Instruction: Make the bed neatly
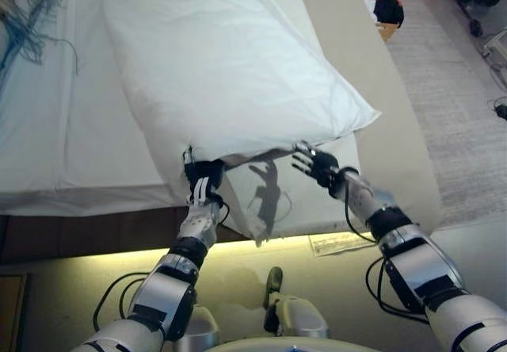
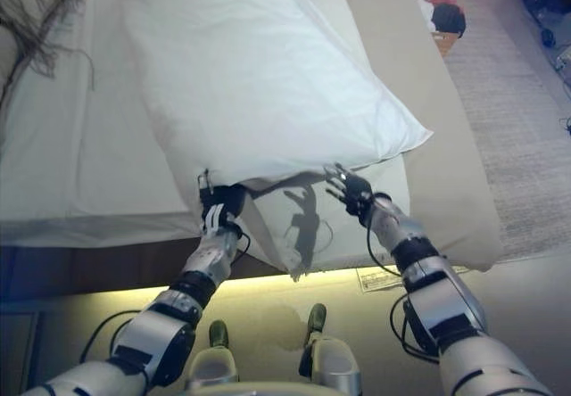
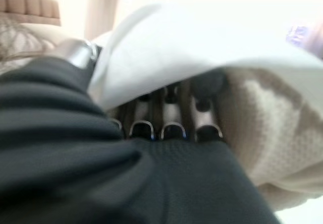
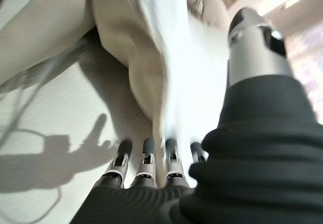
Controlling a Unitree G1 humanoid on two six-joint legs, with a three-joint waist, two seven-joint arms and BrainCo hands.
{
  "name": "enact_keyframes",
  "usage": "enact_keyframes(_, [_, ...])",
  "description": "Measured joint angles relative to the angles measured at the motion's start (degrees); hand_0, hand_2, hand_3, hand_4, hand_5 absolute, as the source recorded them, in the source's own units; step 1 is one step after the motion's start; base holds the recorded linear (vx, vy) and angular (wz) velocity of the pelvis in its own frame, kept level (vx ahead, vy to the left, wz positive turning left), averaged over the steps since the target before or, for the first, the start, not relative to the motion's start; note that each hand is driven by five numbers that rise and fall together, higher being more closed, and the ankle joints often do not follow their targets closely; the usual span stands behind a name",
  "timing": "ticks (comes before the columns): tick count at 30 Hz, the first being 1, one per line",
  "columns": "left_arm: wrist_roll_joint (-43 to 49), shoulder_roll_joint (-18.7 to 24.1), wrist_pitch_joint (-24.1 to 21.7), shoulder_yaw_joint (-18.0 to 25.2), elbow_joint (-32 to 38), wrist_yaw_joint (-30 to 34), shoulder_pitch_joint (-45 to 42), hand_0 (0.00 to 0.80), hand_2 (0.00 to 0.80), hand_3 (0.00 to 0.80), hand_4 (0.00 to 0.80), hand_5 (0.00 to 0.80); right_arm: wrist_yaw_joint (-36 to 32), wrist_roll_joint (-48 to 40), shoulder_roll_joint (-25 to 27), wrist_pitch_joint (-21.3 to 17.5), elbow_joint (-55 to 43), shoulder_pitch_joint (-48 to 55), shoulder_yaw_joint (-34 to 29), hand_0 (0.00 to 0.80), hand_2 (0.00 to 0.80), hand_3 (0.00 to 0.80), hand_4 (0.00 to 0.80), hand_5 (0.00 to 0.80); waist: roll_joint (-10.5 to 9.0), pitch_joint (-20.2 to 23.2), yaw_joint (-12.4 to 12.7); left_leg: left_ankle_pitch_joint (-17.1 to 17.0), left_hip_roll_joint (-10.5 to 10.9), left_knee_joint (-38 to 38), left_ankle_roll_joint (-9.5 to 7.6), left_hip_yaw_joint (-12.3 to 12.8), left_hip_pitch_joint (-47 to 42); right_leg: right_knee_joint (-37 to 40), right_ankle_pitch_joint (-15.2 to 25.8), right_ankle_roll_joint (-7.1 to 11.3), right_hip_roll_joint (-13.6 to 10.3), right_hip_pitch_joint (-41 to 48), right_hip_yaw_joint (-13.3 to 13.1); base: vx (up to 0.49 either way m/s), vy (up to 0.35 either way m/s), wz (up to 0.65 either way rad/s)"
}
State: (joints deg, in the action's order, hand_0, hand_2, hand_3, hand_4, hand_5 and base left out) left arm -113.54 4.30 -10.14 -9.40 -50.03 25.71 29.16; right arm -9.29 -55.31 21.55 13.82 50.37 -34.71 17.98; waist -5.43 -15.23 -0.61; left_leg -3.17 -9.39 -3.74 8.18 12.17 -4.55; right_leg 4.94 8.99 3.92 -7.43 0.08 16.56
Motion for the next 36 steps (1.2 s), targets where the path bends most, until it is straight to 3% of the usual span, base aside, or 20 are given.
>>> enact_keyframes(6, [0.13,1.56,3.04,5.04,3.14,0.06,-7.39,0.8,0.8,0.8,0.8,0.8,-5.44,4.51,-0.03,-0.09,3.19,13.22,-2.56,0.0,0.0,0.0,0.0,0.0,2.19,3.33,0.12,-0.2,0.17,-1.23,0.0,-1.61,-2.16,0.07,-1.26,0.53,-0.22,2.82,1.84,0.071,0.09,0.16])
enact_keyframes(13, [2.0,3.93,6.06,12.47,4.01,0.07,-11.14,0.8,0.8,0.8,0.8,0.8,-10.78,7.56,-0.09,-1.53,9.07,18.06,-6.55,0.0,0.0,0.0,0.0,0.0,4.16,5.72,0.89,-0.09,0.4,-1.25,-0.23,-3.02,-3.42,0.35,-1.72,0.82,-0.71,4.97,3.06,0.015,0.061,0.1])
enact_keyframes(27, [7.31,15.51,9.88,21.96,6.38,-4.7,-15.65,0.8,0.8,0.8,0.8,0.8,-12.7,9.16,-0.13,-4.77,13.5,20.64,-10.63,0.0,0.0,0.0,0.0,0.0,4.64,6.13,3.38,-0.23,0.35,-1.3,-0.05,-5.38,-3.82,0.42,-2.4,0.97,-0.81,6.79,5.46,0.002,0.061,0.07])
enact_keyframes(31, [9.55,20.85,14.53,23.87,1.42,-4.89,-18.27,0.8,0.8,0.8,0.8,0.8,-12.65,9.09,-0.12,-5.01,13.93,21.39,-12.6,0.0,0.0,0.0,0.0,0.0,4.66,6.12,4.57,0.07,0.29,-1.37,-0.18,-6.25,-3.81,0.44,-2.73,1.03,-0.81,7.35,6.09,-0.02,0.076,0.07])
enact_keyframes(36, [13.6,23.07,18.38,28.83,-5.47,-4.91,-21.48,0.8,0.8,0.8,0.8,0.8,-12.65,8.84,-0.12,-5.1,15.07,21.6,-12.83,0.0,0.0,0.0,0.0,0.0,4.62,6.15,4.77,0.33,0.2,-1.58,0.01,-6.52,-3.72,0.43,-3.2,1.1,-0.81,7.61,6.84,-0.036,0.089,0.03])
